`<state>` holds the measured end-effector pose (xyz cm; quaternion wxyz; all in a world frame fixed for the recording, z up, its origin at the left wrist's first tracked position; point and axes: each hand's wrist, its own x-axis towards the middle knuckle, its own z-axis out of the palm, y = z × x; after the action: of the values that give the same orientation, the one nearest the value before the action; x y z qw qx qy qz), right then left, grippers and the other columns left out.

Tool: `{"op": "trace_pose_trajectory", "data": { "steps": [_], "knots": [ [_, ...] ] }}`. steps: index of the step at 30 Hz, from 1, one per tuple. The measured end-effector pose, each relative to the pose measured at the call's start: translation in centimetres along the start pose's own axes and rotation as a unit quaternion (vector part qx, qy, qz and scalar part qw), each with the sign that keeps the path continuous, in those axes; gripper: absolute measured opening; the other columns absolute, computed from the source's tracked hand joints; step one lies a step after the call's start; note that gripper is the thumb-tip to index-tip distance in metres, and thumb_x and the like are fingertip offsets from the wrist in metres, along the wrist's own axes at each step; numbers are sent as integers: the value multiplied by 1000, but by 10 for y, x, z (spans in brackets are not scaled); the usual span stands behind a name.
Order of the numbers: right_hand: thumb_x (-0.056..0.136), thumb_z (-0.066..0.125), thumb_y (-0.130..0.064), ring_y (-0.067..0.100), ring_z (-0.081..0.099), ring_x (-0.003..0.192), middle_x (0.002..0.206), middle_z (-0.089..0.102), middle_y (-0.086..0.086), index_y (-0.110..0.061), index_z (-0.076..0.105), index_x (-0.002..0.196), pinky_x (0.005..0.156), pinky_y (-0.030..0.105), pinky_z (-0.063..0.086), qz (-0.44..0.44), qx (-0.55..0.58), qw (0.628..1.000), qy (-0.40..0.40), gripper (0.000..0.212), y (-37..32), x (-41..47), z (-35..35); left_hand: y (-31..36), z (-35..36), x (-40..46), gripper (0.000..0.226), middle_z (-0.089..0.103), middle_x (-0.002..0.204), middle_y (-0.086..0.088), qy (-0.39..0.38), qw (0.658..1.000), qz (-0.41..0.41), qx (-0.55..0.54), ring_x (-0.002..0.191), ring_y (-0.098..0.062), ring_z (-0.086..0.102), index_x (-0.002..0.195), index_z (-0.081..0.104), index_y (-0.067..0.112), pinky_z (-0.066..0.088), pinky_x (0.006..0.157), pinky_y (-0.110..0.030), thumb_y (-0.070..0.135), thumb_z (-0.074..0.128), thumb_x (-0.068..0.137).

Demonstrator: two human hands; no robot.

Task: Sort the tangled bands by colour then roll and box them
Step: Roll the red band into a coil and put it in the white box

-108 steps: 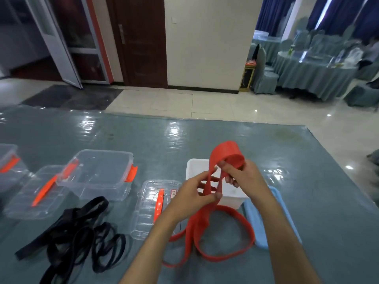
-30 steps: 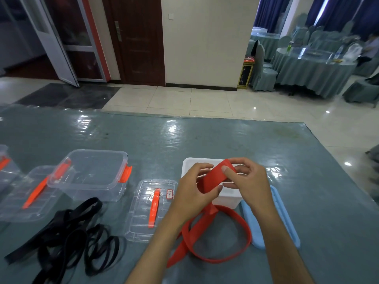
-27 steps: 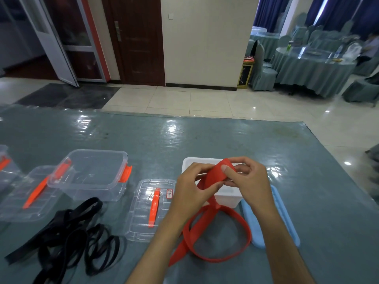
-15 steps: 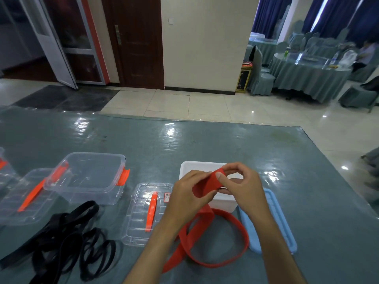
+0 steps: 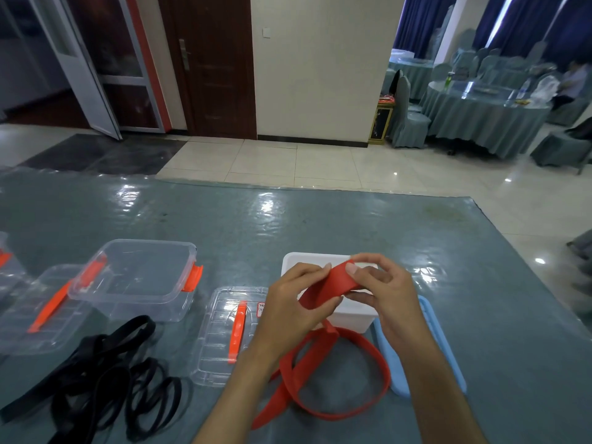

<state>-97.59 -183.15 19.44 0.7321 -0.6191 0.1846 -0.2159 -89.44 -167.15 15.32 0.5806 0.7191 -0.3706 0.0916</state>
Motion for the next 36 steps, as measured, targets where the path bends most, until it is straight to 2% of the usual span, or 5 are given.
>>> {"op": "trace_pose_trajectory", "data": {
  "steps": [6, 11, 23, 30, 36],
  "knots": [
    [86, 75, -19, 20, 72, 71, 86, 74, 13, -16, 64, 93, 68, 33, 63, 85, 110, 990, -14, 14, -1, 2, 7, 5, 2, -1, 40, 76, 122, 9, 55, 997, 21, -41, 117, -10, 71, 120, 79, 14, 53, 102, -23, 10, 91, 82],
    [105, 61, -27, 18, 74, 70, 82, 76, 11, -10, 60, 107, 55, 26, 57, 97, 28, 994, -42, 17, 1, -1, 13, -1, 6, 1, 30, 77, 121, 10, 97, 992, 6, -83, 115, -13, 73, 110, 84, 16, 54, 101, -25, 12, 91, 81],
    [113, 46, -29, 7, 60, 62, 64, 65, -13, -11, 53, 89, 51, 21, 45, 51, -143, 988, -12, 30, 13, 5, 24, -11, 33, -5, 49, 74, 124, 9, 103, 975, -71, -184, 120, -17, 70, 116, 77, 33, 54, 99, -23, 10, 94, 75],
    [112, 48, -29, 10, 63, 79, 80, 68, -6, -18, 58, 93, 69, 28, 49, 47, -104, 993, -24, 24, 10, 3, 23, -1, 29, 1, 42, 75, 123, 12, 113, 972, -79, -189, 121, -16, 70, 117, 78, 36, 55, 100, -25, 15, 89, 83],
    [108, 56, -19, 13, 71, 101, 125, 73, -1, -26, 71, 123, 81, 26, 58, -81, -45, 990, -102, 23, -6, 0, 15, 14, 7, 6, 35, 75, 120, 7, 109, 969, -61, -211, 117, -20, 71, 115, 79, 34, 54, 98, -25, 20, 86, 84]
  ]
}}
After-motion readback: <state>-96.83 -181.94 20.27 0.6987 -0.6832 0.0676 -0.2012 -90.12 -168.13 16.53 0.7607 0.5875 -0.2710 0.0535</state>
